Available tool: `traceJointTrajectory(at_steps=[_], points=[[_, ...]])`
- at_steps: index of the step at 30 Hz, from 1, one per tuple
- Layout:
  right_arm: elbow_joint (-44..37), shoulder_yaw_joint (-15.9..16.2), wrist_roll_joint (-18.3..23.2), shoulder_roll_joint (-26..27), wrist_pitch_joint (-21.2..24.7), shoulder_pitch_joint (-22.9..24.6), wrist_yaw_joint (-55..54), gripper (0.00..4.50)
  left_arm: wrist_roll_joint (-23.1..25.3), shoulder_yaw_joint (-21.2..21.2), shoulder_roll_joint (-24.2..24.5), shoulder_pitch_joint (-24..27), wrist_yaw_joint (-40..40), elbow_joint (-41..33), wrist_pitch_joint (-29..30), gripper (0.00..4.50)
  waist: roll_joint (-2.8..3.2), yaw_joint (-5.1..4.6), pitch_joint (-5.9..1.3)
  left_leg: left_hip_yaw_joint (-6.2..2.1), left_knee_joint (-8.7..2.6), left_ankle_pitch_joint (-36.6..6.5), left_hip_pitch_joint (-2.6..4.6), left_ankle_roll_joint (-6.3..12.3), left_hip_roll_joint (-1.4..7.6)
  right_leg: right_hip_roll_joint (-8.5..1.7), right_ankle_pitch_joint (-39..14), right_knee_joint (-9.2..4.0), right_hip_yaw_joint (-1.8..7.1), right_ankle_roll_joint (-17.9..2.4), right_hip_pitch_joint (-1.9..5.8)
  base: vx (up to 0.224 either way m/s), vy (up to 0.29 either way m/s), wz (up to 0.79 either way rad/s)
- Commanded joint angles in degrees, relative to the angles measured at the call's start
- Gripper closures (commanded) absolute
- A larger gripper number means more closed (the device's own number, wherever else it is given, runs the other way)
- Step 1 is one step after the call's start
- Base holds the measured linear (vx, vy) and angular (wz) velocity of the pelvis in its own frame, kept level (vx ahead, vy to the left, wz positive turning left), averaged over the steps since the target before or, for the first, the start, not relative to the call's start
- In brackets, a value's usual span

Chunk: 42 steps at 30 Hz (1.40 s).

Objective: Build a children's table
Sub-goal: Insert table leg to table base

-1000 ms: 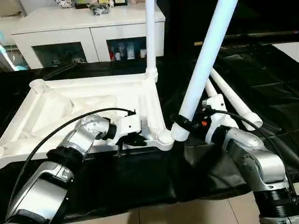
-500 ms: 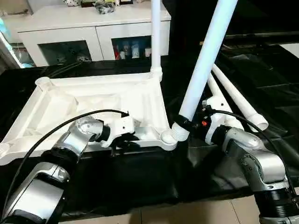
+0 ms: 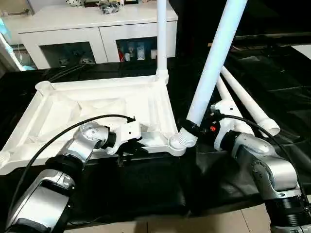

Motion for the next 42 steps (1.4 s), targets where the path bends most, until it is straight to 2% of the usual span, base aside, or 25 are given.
traceJointTrajectory(at_steps=[1,5,6,7,10,11,12,13,15,18,20,22,26,29,33,37,42], points=[[-1.1,0.0,-0.1,0.0,-0.2,0.0,0.1,2.64,-1.9,1.5,-0.3,0.8,0.9,-0.9,1.3,4.50,-0.20,0.13,-3.62,-0.39,-3.89,-10.0,-0.04,2.00,1.75,-3.27,-8.9,-3.39,2.81,-13.4,3.72,0.000,0.000,0.00],[-0.8,-0.1,-0.5,0.2,-0.5,0.3,-0.6,2.64,-1.4,2.6,-1.2,5.0,7.2,-6.4,9.4,4.50,-0.28,-0.07,-3.49,-0.41,-4.02,-10.8,-0.09,1.97,1.86,-3.24,-10.6,-3.53,2.79,-13.1,3.72,0.000,0.000,0.00],[-0.8,-0.1,-0.5,0.3,-0.5,0.3,-0.6,2.64,-1.4,2.6,-1.3,5.1,7.2,-6.5,9.5,4.50,-0.42,-0.09,-3.32,-0.44,-4.11,-11.4,-0.17,1.99,1.85,-3.27,-12.7,-3.68,2.76,-12.6,3.70,0.000,0.000,0.00],[-0.6,0.0,-0.6,0.4,-0.5,0.3,-0.8,2.64,-2.1,3.2,-1.4,7.7,7.8,-10.6,13.0,4.50,-0.58,-0.12,-3.28,-0.37,-4.18,-12.0,-0.08,1.86,1.88,-3.35,-15.3,-3.95,2.80,-11.9,3.66,0.000,0.000,0.00],[-0.3,0.1,-0.6,0.6,-0.5,0.2,-0.9,2.64,-2.8,3.5,-1.3,10.3,7.7,-15.5,16.7,4.50,-0.73,-0.53,-3.17,-0.49,-4.26,-11.1,-0.37,2.23,1.84,-3.29,-17.2,-4.09,2.83,-10.9,3.56,0.000,0.000,0.00],[-0.1,0.2,-0.6,0.7,-0.5,0.0,-0.9,2.64,-2.6,3.3,-1.2,11.7,7.9,-18.1,18.1,4.50,-1.31,-0.80,-3.16,-0.32,-4.17,-11.2,-0.37,2.54,1.68,-3.12,-18.0,-4.33,2.82,-10.3,3.43,0.000,0.000,0.00],[0.2,0.4,-0.7,0.9,-0.5,-0.3,-0.9,2.64,-2.2,3.0,-1.0,13.3,8.2,-21.0,19.0,4.50,-0.99,-0.83,-3.19,-0.42,-4.20,-10.7,-0.39,2.75,1.74,-3.18,-18.3,-4.23,2.86,-10.2,3.38,0.000,0.000,0.00],[0.7,0.6,-0.8,1.1,-0.6,-0.6,-0.8,2.64,-1.5,2.6,-0.7,15.0,8.8,-23.9,19.2,4.50,-1.46,-1.02,-3.24,-0.47,-4.21,-10.4,-0.48,2.96,1.93,-3.25,-18.0,-4.07,2.89,-10.1,3.42,0.000,0.000,0.00],[1.1,0.8,-0.8,1.2,-0.7,-1.0,-0.6,2.64,-0.9,2.0,-0.2,15.8,9.1,-25.1,16.4,4.50,-1.13,-1.11,-3.19,-0.36,-4.11,-10.3,-0.37,3.40,1.76,-3.08,-18.7,-4.25,2.86,-9.9,3.09,0.000,0.000,0.00],[1.4,1.0,-0.9,1.4,-0.7,-1.4,-0.5,2.64,0.0,1.3,0.7,16.8,9.1,-26.1,12.0,4.50,-1.20,-1.02,-3.16,-0.38,-4.20,-10.4,-0.35,3.41,1.74,-2.95,-19.1,-4.30,2.90,-9.0,2.98,0.000,0.000,0.00],[1.6,1.0,-1.0,1.4,-0.7,-1.6,-0.4,2.64,-0.6,1.7,0.6,17.0,9.0,-27.3,13.0,4.05,-1.25,-1.03,-3.15,-0.33,-4.23,-10.5,-0.33,3.17,1.76,-3.00,-18.5,-4.22,2.96,-9.2,3.00,0.000,0.000,0.00],[2.0,0.9,-1.0,1.4,-0.8,-1.9,-0.3,2.64,-1.6,3.0,0.0,16.8,9.6,-29.3,15.7,3.93,-1.19,-1.01,-3.17,-0.29,-4.16,-10.2,-0.33,3.08,1.71,-3.06,-18.1,-4.14,2.95,-9.7,2.98,0.000,0.000,0.00],[2.0,1.0,-0.9,1.3,-0.9,-1.8,0.2,2.64,-2.2,4.1,-0.6,16.3,11.1,-30.3,15.1,3.47,-1.05,-0.73,-3.29,-0.30,-4.14,-9.7,-0.23,2.92,1.86,-2.94,-15.6,-3.96,2.95,-10.3,2.94,0.000,0.000,0.00],[2.2,0.9,-1.0,1.4,-1.0,-1.9,0.2,2.64,-3.1,4.2,-0.9,15.8,10.3,-29.8,14.9,3.44,-1.20,-0.54,-3.31,-0.24,-4.02,-8.9,-0.23,3.15,1.79,-2.92,-13.4,-3.76,2.97,-10.9,3.00,0.000,0.000,0.00],[2.4,1.0,-1.0,1.5,-1.1,-2.1,0.2,2.64,-2.5,3.1,-0.2,15.5,9.4,-28.9,14.2,3.44,-1.05,-0.21,-3.26,-0.21,-4.00,-9.2,-0.19,2.96,1.75,-2.99,-13.9,-3.81,3.00,-10.7,3.04,0.000,0.000,0.00],[2.4,0.7,-1.0,1.5,-1.1,-2.1,0.3,2.64,-3.9,3.5,-0.8,14.5,9.3,-27.7,14.8,3.44,-1.06,-0.11,-3.23,-0.24,-4.05,-9.8,-0.13,2.43,1.71,-2.96,-14.8,-3.89,2.97,-10.3,3.05,0.000,0.000,0.00],[2.6,0.7,-1.1,1.5,-1.2,-2.2,0.3,2.64,-6.1,4.2,-1.8,13.5,7.7,-26.9,16.0,3.44,-1.06,0.08,-3.38,-0.25,-3.94,-8.6,-0.25,2.52,1.72,-3.02,-12.9,-3.60,2.98,-11.0,3.21,0.000,0.000,0.00]])
